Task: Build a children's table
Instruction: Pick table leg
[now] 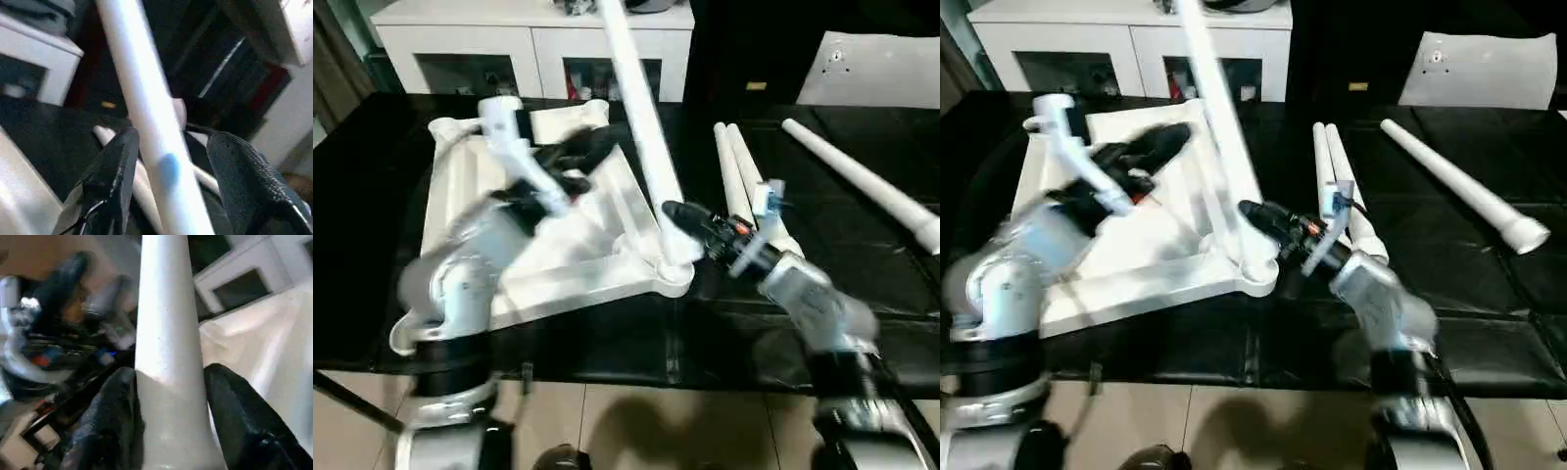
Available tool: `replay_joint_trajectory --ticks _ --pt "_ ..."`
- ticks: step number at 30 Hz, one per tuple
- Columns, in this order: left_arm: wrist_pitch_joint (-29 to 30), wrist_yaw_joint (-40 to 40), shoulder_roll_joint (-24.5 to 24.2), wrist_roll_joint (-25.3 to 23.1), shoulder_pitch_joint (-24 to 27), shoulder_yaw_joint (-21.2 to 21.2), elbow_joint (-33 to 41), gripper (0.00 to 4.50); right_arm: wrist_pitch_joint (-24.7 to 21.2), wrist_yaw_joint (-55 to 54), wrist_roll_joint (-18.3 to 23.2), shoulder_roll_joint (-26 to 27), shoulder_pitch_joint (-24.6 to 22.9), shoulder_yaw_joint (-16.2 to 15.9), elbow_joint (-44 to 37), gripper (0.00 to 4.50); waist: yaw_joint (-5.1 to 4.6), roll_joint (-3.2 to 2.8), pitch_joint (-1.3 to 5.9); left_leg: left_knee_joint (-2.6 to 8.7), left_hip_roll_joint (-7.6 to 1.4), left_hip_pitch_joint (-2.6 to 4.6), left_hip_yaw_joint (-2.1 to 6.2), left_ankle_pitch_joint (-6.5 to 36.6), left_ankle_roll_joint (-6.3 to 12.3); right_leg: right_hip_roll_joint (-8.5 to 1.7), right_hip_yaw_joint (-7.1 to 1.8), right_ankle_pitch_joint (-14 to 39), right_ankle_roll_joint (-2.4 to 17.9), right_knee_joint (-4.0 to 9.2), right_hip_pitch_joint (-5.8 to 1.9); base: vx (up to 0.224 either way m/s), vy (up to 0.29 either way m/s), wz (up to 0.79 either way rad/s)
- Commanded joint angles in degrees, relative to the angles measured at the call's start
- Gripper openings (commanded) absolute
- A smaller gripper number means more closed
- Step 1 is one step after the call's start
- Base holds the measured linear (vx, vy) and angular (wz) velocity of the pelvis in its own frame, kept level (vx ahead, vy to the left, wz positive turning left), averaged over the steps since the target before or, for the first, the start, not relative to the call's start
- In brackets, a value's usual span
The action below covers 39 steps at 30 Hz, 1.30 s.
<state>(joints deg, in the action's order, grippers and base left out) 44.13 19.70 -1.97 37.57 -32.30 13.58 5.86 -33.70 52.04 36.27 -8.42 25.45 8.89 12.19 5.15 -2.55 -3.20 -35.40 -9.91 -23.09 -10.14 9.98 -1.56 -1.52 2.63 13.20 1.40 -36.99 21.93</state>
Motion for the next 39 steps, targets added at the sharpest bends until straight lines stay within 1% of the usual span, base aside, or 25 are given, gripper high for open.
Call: replay_joint_trajectory --ticks 1,2,3,4,5,6,8,10,11,12,14,15,16,18,19,20,21,22,25,26,31,35,39 --pt "1.98 -0.79 0.32 1.24 -0.82 -0.03 -0.71 2.94 -1.64 0.94 1.89 -0.21 -0.88 -1.14 -4.21 1.85 0.19 0.22 3.80 3.71 -3.40 1.46 1.74 8.57 1.85 -6.34 -2.98 9.43 9.86 5.67 -2.39 0.000 0.000 0.00" --pt "2.78 -0.74 0.53 0.92 -0.66 -0.57 -0.97 3.06 -2.34 0.99 2.35 -0.20 -1.37 -1.34 -5.46 1.85 0.22 0.16 3.81 3.78 -3.39 1.51 1.80 8.79 1.49 -6.39 -3.01 10.78 9.37 5.84 -2.33 0.000 0.000 0.00" --pt "2.78 -0.74 0.53 0.92 -0.66 -0.57 -0.97 3.26 -2.34 0.99 2.35 -0.20 -1.37 -1.34 -5.46 1.85 0.22 0.16 3.81 3.78 -3.39 1.51 1.80 8.79 1.49 -6.39 -3.01 10.78 9.37 5.84 -2.33 0.000 0.000 0.00" --pt "3.15 -1.33 0.69 0.24 -0.30 -1.29 -1.40 3.26 -3.18 1.28 2.79 -0.30 -2.03 -1.84 -7.12 1.85 0.10 0.30 3.73 3.86 -3.35 1.50 1.84 9.23 1.17 -6.32 -3.00 12.03 9.10 6.01 -2.22 0.000 0.000 0.00" --pt "3.27 -1.56 0.84 0.08 -0.07 -1.50 -1.58 3.29 -3.44 1.41 2.86 -0.32 -2.22 -2.15 -7.69 1.85 0.17 0.26 3.75 3.86 -3.37 1.48 1.84 9.02 1.14 -6.29 -3.04 11.94 8.77 6.00 -2.22 0.000 0.000 0.00" --pt "3.29 -1.67 1.15 0.48 0.18 -1.47 -1.59 3.29 -3.77 1.51 2.74 -0.48 -2.39 -2.65 -8.19 1.85 0.14 0.21 3.73 3.96 -3.44 1.45 1.93 8.99 1.06 -6.30 -3.04 11.74 8.50 5.96 -2.18 0.000 0.000 0.00" --pt "3.15 -1.70 1.50 1.70 0.43 -1.23 -1.13 3.29 -4.07 1.45 2.44 -0.79 -2.63 -3.09 -8.58 1.85 0.11 0.28 3.77 3.91 -3.40 1.43 1.90 8.77 1.05 -6.34 -3.03 11.08 8.68 5.99 -2.16 0.000 0.000 0.00" --pt "3.14 -1.19 1.96 3.64 0.71 -0.61 -0.13 3.29 -4.14 0.92 1.96 -1.09 -2.68 -3.50 -8.39 1.85 0.21 0.57 3.79 3.79 -3.32 1.25 1.79 7.65 1.26 -6.45 -3.07 10.07 8.72 5.88 -2.28 0.000 0.000 0.00" --pt "3.15 -1.00 2.16 4.37 0.78 -0.32 0.23 3.13 -4.20 0.68 1.83 -1.27 -2.74 -3.72 -8.40 1.85 0.24 0.47 3.83 3.78 -3.31 1.24 1.80 7.22 1.33 -6.42 -3.03 9.65 8.82 5.84 -2.25 0.000 0.000 0.00" --pt "2.79 -0.58 2.58 5.64 0.93 0.41 0.84 3.01 -4.16 0.49 1.27 -1.51 -2.81 -4.26 -8.22 1.85 0.21 0.54 3.84 3.82 -3.34 1.25 1.80 7.20 1.39 -6.37 -2.99 9.49 8.89 5.86 -2.23 0.000 0.000 0.00" --pt "3.09 0.14 2.91 7.65 1.42 1.37 1.90 2.93 -4.14 -0.13 0.65 -1.54 -2.97 -4.72 -8.24 1.85 0.19 0.52 3.83 3.73 -3.27 1.14 1.72 6.69 1.58 -6.39 -3.01 8.41 9.14 5.86 -2.26 0.000 0.000 0.00" --pt "3.19 0.32 2.83 7.86 1.59 1.34 2.12 2.93 -4.17 -0.31 0.62 -1.51 -3.02 -4.73 -8.34 1.85 0.15 0.53 3.84 3.76 -3.32 1.19 1.76 6.76 1.68 -6.40 -2.99 8.40 9.13 5.81 -2.28 0.000 0.000 0.00" --pt "3.26 0.39 2.69 7.75 1.78 1.15 2.26 2.69 -4.21 -0.42 0.60 -1.51 -3.02 -4.74 -8.39 1.85 0.14 0.50 3.82 3.79 -3.33 1.18 1.76 6.68 1.78 -6.37 -2.97 8.57 8.93 5.85 -2.26 0.000 0.000 0.00" --pt "3.31 0.59 2.50 7.50 2.08 0.77 2.43 2.53 -4.28 -0.52 0.63 -1.56 -3.06 -4.82 -8.52 1.85 0.12 0.51 3.78 3.87 -3.38 1.25 1.76 7.12 1.76 -6.34 -2.99 9.13 8.63 5.92 -2.22 0.000 0.000 0.00" --pt "3.28 0.77 2.29 7.39 2.41 0.32 2.64 2.52 -4.32 -0.66 0.66 -1.61 -3.13 -4.95 -8.70 1.85 0.11 0.52 3.74 3.91 -3.37 1.26 1.75 7.27 1.71 -6.36 -3.00 9.61 8.41 5.99 -2.20 0.000 0.000 0.00" --pt "2.85 1.12 1.77 6.73 3.03 -0.94 3.02 2.36 -4.23 -0.82 0.49 -1.85 -3.23 -5.38 -8.84 1.85 0.14 0.61 3.71 3.92 -3.36 1.26 1.72 7.35 1.72 -6.39 -3.03 9.88 8.29 6.08 -2.19 0.000 0.000 0.00" --pt "2.63 1.19 1.58 6.46 3.23 -1.42 3.15 2.36 -4.18 -0.83 0.44 -1.97 -3.26 -5.56 -8.87 1.85 0.16 0.51 3.70 4.02 -3.46 1.27 1.82 7.34 1.57 -6.39 -3.00 10.20 8.11 6.03 -2.20 0.000 0.000 0.00" --pt "2.57 1.14 1.61 6.47 3.38 -1.60 3.27 2.21 -4.08 -0.96 0.32 -1.96 -3.24 -5.70 -8.74 1.85 0.11 0.46 3.71 4.11 -3.58 1.35 1.86 7.56 1.41 -6.32 -2.99 10.17 8.03 6.00 -2.11 0.000 0.000 0.00" --pt "2.59 0.92 1.63 6.91 3.73 -1.83 3.66 2.03 -3.90 -1.23 0.35 -1.98 -3.34 -5.98 -8.74 1.85 0.12 0.40 3.69 4.18 -3.61 1.42 1.82 7.66 1.22 -6.41 -2.99 9.74 8.31 6.05 -2.11 0.000 0.000 0.00" --pt "2.55 0.84 1.64 7.01 3.89 -1.93 3.80 1.91 -3.86 -1.40 0.38 -1.92 -3.30 -6.05 -8.76 1.85 0.05 0.49 3.68 4.25 -3.54 1.29 1.84 7.55 1.19 -6.41 -2.97 9.50 8.32 6.00 -2.27 0.000 0.000 0.00" --pt "2.26 0.64 1.62 6.98 4.14 -2.06 3.77 1.85 -3.73 -1.62 0.42 -1.92 -3.25 -6.22 -8.75 1.85 0.08 0.55 3.79 4.07 -3.39 1.24 1.69 6.10 1.73 -6.44 -3.02 7.06 8.65 5.91 -2.34 0.000 0.000 0.00" --pt "1.78 0.00 1.57 7.06 4.41 -2.08 3.66 1.85 -3.45 -1.65 0.21 -2.29 -3.36 -6.77 -8.86 1.85 0.09 0.42 3.79 4.13 -3.49 1.30 1.76 6.12 1.65 -6.35 -2.95 7.15 8.64 5.90 -2.33 0.000 0.000 0.00" --pt "1.39 -0.35 1.56 6.92 4.49 -2.04 3.54 1.85 -3.27 -1.77 0.15 -2.43 -3.33 -6.81 -8.78 1.85 0.10 0.49 3.83 4.11 -3.52 1.35 1.71 6.35 1.54 -6.44 -3.01 7.18 8.78 5.90 -2.34 0.000 0.000 0.00"
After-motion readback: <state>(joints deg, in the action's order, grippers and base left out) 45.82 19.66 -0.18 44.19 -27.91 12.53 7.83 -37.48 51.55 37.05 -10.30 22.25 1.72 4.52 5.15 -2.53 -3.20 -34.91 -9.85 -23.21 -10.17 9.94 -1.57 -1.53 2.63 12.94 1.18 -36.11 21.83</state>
